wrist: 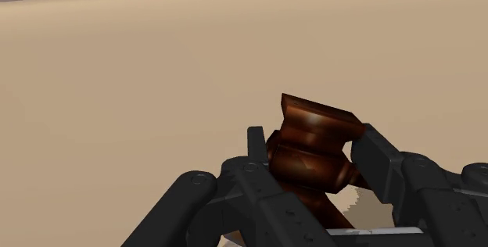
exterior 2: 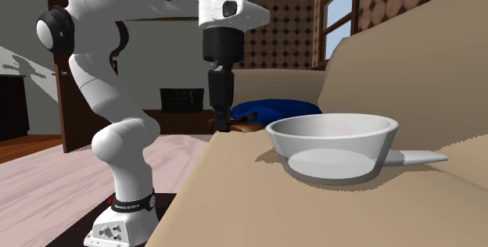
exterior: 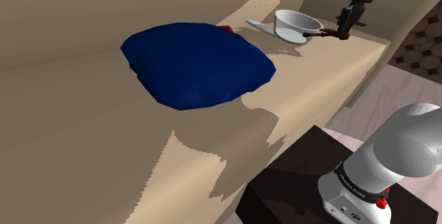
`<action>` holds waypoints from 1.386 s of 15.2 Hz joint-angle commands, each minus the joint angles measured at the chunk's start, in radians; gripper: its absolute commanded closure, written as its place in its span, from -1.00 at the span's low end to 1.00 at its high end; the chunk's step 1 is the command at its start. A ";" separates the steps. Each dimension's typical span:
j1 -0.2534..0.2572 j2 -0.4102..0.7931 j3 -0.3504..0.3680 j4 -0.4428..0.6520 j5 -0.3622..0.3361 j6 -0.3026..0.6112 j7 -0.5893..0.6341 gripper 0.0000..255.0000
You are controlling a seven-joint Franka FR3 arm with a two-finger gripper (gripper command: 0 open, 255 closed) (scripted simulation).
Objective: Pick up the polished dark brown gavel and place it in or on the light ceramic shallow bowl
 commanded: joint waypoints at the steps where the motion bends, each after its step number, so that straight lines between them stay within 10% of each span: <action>1: 0.001 0.003 0.003 0.029 0.003 -0.026 -0.004 1.00; 21: 0.035 0.171 -0.013 0.412 0.067 -0.248 -0.056 1.00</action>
